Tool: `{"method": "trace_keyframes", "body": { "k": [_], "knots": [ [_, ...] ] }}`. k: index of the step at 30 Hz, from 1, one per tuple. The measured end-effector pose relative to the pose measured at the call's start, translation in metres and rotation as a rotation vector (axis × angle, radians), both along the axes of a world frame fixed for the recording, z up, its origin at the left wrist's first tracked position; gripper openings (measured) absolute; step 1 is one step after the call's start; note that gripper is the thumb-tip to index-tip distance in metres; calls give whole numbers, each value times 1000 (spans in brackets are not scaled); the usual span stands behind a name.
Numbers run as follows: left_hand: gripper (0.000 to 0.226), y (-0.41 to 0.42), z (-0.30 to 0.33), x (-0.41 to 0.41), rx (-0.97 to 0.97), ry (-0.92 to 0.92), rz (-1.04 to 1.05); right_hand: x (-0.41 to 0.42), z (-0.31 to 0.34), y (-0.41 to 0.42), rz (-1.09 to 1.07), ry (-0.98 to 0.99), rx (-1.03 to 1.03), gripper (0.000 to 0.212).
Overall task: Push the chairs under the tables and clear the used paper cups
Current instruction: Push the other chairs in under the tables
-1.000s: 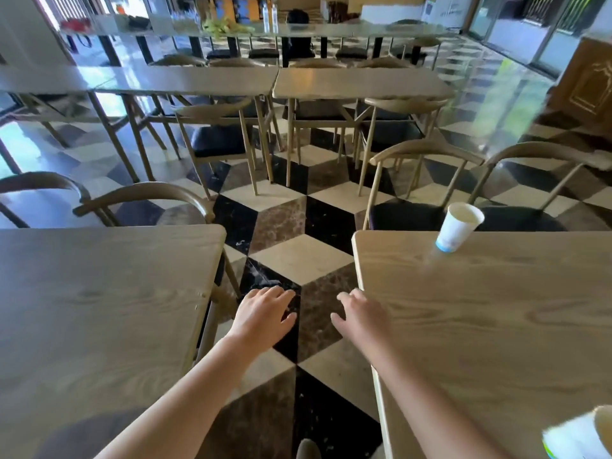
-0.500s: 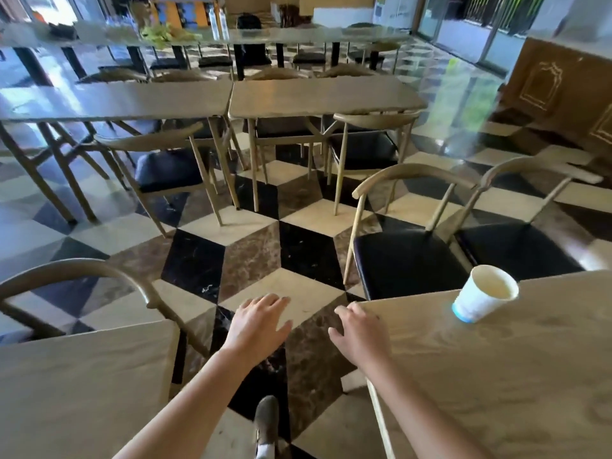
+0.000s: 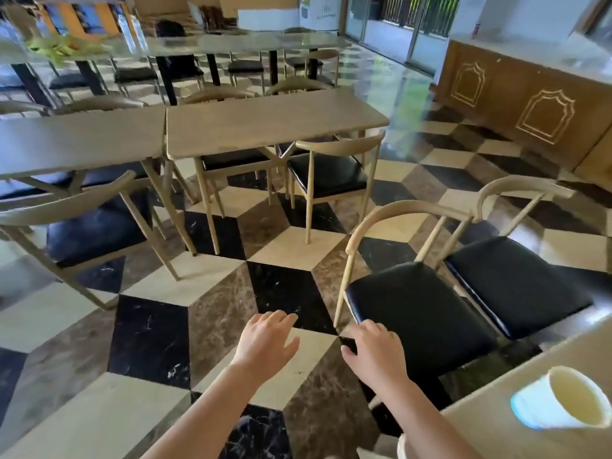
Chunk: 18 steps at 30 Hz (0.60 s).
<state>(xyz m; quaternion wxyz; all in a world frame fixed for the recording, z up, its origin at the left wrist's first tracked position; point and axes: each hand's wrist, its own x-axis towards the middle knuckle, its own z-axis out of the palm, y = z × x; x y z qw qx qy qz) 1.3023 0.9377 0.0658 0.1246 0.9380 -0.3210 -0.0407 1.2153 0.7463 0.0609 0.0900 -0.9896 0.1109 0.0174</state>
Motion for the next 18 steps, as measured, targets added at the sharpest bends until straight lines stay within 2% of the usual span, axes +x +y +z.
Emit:
{"method": "trace_keyframes", "body": {
  "k": [6, 11, 18],
  "knots": [
    [44, -39, -17, 115, 1, -11, -44, 113, -8, -35, -47, -63, -5, 30],
    [41, -78, 6, 222, 13, -47, -63, 219, 3, -69, -97, -129, 43, 32],
    [41, -123, 29, 344, -5, -116, -83, 329, 19, -113, -130, -136, -10, 31]
  ]
}}
